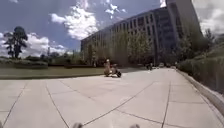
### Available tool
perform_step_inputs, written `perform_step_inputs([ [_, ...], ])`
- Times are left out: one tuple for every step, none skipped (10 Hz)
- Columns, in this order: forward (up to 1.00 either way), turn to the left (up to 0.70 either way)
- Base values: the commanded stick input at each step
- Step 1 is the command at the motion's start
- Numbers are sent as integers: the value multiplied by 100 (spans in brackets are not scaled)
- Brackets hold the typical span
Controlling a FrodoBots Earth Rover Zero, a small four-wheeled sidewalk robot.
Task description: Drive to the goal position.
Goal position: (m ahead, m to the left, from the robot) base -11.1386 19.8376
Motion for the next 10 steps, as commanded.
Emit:
perform_step_inputs([
  [70,2],
  [70,1],
  [70,0],
  [70,0],
  [70,0],
  [70,0],
  [70,0],
  [70,0],
  [70,0],
  [70,3],
])
